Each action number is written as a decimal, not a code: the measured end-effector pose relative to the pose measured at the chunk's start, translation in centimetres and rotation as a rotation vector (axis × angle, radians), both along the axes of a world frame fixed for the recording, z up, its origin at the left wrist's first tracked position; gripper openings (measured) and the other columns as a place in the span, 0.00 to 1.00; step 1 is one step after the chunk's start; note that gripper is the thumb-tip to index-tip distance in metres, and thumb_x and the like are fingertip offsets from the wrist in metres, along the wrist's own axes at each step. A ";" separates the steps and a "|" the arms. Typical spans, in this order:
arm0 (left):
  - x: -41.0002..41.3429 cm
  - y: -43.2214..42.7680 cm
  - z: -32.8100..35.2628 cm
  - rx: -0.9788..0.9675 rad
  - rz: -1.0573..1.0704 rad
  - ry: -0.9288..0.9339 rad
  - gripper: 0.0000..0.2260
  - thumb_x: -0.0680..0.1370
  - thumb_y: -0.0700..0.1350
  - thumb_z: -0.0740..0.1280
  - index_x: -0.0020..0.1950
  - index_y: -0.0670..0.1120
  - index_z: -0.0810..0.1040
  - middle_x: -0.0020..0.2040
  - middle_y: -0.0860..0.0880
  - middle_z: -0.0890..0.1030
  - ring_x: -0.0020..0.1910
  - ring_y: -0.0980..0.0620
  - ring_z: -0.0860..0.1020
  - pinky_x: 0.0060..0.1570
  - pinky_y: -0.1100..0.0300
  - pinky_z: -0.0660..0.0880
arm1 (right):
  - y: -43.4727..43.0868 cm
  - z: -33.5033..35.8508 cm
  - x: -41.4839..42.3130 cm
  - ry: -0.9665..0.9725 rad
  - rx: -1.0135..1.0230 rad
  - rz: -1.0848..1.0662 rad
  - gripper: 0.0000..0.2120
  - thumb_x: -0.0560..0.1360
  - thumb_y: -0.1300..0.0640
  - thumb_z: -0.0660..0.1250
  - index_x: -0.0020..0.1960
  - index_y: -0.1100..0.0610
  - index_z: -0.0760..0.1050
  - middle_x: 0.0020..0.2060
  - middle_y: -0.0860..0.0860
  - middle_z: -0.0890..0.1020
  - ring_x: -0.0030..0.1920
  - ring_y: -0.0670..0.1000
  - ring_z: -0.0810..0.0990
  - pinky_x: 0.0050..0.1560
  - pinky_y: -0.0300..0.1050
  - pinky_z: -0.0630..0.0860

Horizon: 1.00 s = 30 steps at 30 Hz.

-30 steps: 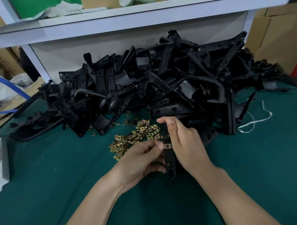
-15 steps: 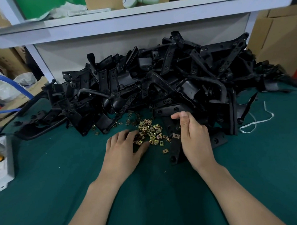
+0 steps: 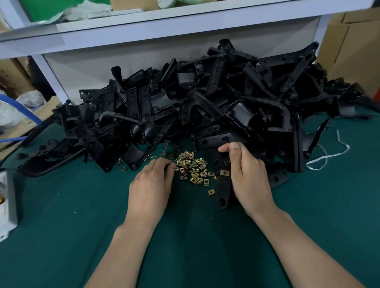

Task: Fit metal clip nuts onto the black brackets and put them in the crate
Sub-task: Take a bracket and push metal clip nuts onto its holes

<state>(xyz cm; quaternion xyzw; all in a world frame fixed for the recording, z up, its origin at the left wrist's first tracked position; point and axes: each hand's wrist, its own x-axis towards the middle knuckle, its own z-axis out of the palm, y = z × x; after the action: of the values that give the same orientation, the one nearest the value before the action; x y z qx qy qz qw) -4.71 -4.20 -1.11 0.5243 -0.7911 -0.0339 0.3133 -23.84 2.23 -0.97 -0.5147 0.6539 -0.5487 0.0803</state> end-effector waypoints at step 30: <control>-1.5 2.1 1.9 0.525 -0.480 0.864 0.15 0.83 0.41 0.65 0.56 0.61 0.85 0.44 0.55 0.85 0.45 0.59 0.80 0.51 0.68 0.76 | 0.5 0.5 0.8 0.184 0.097 0.257 0.17 0.84 0.42 0.51 0.62 0.44 0.75 0.29 0.48 0.77 0.30 0.49 0.77 0.32 0.44 0.72</control>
<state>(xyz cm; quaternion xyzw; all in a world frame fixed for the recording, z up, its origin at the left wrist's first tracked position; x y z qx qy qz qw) -6.22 -2.12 0.83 0.3283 -0.6530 -0.5121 0.4513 -23.02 2.74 -0.44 -0.6377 0.6130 -0.4523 0.1144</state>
